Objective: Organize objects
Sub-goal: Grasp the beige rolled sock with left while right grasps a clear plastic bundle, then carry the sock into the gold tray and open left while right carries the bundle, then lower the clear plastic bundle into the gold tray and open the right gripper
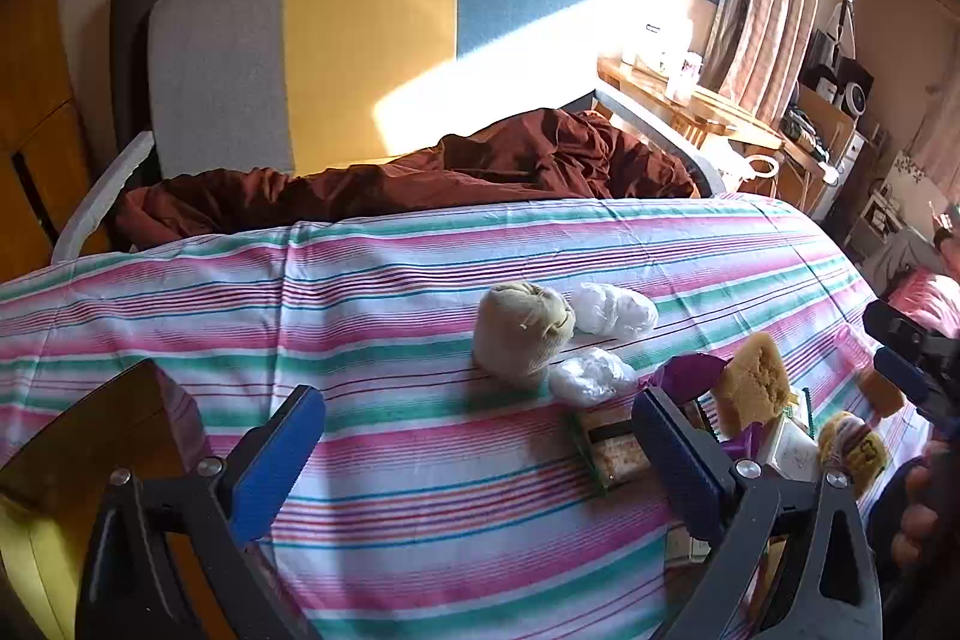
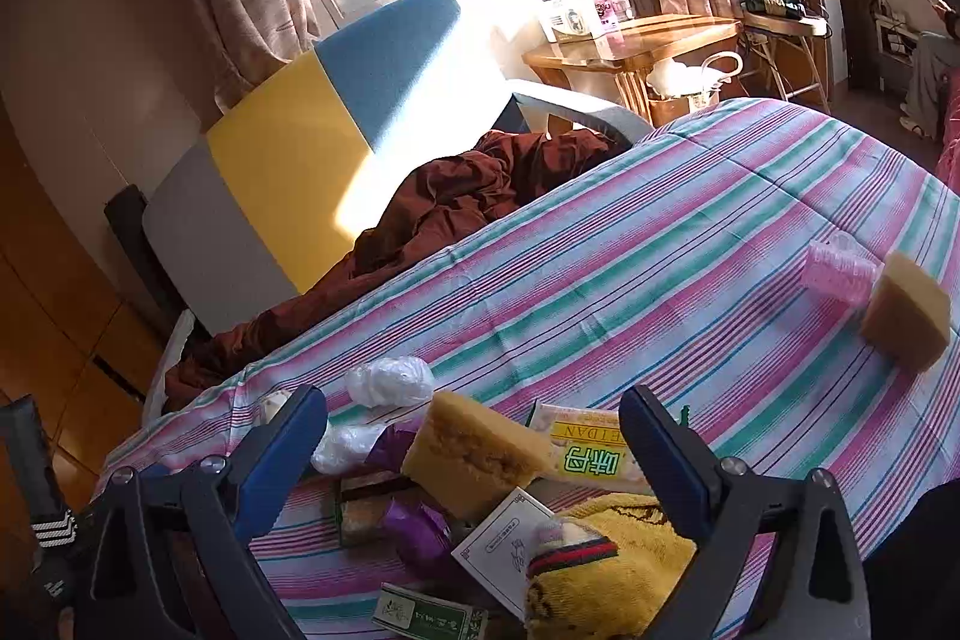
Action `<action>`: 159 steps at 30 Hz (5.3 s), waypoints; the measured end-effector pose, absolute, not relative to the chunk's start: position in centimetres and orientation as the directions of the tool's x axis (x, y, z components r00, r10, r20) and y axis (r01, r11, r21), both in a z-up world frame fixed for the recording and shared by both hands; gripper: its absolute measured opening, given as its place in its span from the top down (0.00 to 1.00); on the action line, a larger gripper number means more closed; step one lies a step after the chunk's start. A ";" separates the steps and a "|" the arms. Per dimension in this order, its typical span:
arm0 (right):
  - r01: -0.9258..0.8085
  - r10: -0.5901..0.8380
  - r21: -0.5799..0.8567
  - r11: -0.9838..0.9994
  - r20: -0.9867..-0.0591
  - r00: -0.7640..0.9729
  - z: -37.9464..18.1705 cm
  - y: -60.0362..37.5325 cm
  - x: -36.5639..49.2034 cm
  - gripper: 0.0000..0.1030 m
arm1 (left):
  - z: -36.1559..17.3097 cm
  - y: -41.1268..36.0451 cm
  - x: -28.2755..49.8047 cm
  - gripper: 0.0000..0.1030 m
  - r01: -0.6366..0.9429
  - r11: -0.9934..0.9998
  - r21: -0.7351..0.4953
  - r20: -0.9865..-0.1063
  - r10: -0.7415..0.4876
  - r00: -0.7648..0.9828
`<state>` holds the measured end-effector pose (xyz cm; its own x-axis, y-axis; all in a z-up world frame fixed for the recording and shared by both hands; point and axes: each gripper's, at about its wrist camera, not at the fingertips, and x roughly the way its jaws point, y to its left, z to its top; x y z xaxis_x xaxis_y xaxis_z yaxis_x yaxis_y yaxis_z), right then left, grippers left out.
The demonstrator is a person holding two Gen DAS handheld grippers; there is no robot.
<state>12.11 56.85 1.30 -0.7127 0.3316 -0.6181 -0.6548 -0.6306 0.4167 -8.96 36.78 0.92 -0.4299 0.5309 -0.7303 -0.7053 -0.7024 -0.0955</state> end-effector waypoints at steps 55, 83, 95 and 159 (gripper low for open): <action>-0.347 0.173 -0.027 -0.937 -0.900 -0.399 -6.3 49.8 -7.5 0.66 | 1.0 13.1 -4.6 0.49 -0.500 -0.834 -0.233 -0.647 0.517 -0.560; -0.048 -0.009 0.036 -0.998 -0.875 -0.484 -6.7 36.5 -4.6 0.66 | -2.1 3.1 -12.9 0.47 -0.214 -0.967 -0.137 -0.733 0.244 -0.634; -0.057 0.013 0.015 -0.998 -0.883 -0.469 -7.5 36.6 -4.9 0.71 | 0.6 2.1 -13.7 0.10 -0.116 -0.991 -0.066 -0.646 0.131 -0.752; 0.127 -0.258 0.229 -0.965 -0.752 -0.606 0.1 20.8 -4.0 0.26 | -1.2 -2.6 -2.4 0.04 -0.084 -0.989 -0.120 -0.656 0.143 -0.741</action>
<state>-3.97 20.78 0.10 -0.6061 -0.2581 -0.7523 0.1273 -0.9652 0.2286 -2.37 -2.59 -1.17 -0.7411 0.1425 -0.6561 -0.0837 -0.9892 -0.1203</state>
